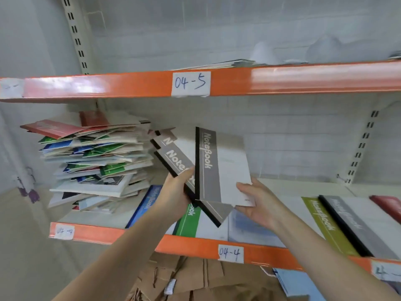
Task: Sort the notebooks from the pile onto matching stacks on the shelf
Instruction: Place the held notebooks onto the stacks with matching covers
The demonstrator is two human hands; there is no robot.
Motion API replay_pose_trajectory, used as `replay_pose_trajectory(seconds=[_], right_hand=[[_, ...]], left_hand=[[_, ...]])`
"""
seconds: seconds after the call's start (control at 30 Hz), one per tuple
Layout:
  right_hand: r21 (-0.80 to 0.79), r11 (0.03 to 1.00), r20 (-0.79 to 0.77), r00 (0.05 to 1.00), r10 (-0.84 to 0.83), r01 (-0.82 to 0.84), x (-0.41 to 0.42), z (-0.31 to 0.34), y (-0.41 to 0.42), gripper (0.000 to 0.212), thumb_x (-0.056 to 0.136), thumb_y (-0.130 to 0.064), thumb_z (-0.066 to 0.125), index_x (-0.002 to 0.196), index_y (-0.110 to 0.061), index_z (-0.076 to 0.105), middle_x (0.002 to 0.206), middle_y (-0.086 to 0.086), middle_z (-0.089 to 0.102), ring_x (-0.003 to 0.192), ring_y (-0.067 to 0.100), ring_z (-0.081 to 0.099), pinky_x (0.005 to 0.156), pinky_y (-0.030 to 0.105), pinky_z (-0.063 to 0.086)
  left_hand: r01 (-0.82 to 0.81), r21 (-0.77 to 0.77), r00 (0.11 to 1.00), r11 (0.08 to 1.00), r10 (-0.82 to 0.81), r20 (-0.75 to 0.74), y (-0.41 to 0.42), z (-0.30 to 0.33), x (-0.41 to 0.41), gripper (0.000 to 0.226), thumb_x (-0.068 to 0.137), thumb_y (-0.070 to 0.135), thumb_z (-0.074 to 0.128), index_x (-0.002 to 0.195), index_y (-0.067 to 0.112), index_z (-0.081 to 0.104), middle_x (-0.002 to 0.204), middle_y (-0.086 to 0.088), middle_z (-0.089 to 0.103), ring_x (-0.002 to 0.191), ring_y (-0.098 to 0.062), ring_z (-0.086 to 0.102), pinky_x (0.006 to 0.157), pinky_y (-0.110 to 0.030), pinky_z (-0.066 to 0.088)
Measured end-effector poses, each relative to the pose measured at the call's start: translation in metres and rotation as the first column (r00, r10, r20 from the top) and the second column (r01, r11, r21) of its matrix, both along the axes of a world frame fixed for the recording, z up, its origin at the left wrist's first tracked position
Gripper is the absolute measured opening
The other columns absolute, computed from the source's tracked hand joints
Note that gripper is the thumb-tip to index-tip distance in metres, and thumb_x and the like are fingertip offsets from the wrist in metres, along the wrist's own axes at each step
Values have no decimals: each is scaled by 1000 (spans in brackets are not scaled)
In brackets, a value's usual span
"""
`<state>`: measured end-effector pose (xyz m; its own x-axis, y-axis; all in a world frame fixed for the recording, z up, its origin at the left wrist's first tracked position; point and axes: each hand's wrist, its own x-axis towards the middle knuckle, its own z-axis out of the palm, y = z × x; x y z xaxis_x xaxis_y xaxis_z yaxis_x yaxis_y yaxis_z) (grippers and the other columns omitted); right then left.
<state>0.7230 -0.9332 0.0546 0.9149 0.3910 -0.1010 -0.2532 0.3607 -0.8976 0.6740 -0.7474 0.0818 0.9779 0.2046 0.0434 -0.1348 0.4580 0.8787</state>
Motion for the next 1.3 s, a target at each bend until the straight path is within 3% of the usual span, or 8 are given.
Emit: replay_pose_trajectory(seconds=[0.17,0.33,0.57,0.67,0.8,1.1,1.2,1.3], right_hand=[[-252,953,119,983,-142,168,-5,-17,-81,33,91,-14,61,122,-15,52,112,3,67,94,17,67,66,31,57],[-488,783,271,920,-284,385,-5,-24,-151,33,90,-17,62,119,-19,46,109,-1,63,93,13,63,72,32,57],[-494,574,419,758,-501,653,5,-26,-236,14,93,-12,55,105,-8,54,100,4,61,78,8,56,57,20,39],[-506,461,484,683,-548,729,5,-26,-274,18,94,-9,51,110,-6,57,101,7,61,75,8,53,57,21,37],[-614,278,579,660,-478,739,7,-33,-314,27,95,-9,47,119,-4,57,107,11,63,92,26,57,66,27,38],[-728,105,637,726,-259,677,17,-61,-321,22,95,-8,47,111,2,58,92,17,64,75,25,52,62,30,37],[-725,-139,689,712,-138,675,13,-64,-315,27,90,-3,50,116,3,55,107,18,59,97,32,51,76,35,40],[-706,-350,661,750,-14,616,7,-64,-308,44,82,-1,51,126,-5,50,125,15,49,115,33,42,91,38,35]], left_hand=[[107,33,989,994,-103,-111,-69,-36,17,32,95,16,57,127,13,56,115,-10,69,103,-30,67,80,-44,55],[149,26,978,988,-144,-154,-133,-59,25,31,95,14,55,125,9,57,117,-13,68,106,-29,66,96,-48,49],[106,-106,967,989,-128,-222,-191,-72,41,36,92,11,59,127,7,56,120,-13,65,111,-30,61,100,-48,46],[51,-132,975,990,-78,-207,-203,-78,47,23,92,9,57,116,9,60,105,-8,69,98,-25,64,86,-40,51],[-6,-161,975,987,-30,-218,-208,-83,49,12,94,10,55,102,15,63,79,3,73,79,-15,67,63,-29,57],[-103,-206,970,973,52,-237,-221,-93,49,41,92,12,59,133,10,53,110,-5,68,84,-17,68,52,-27,56],[-91,-207,976,974,46,-212,-222,-96,47,40,94,11,56,134,10,52,107,-3,68,75,-13,71,52,-26,56],[-75,-187,977,979,35,-208,-221,-99,46,40,93,11,57,133,11,51,112,-5,67,87,-19,68,54,-30,58]])
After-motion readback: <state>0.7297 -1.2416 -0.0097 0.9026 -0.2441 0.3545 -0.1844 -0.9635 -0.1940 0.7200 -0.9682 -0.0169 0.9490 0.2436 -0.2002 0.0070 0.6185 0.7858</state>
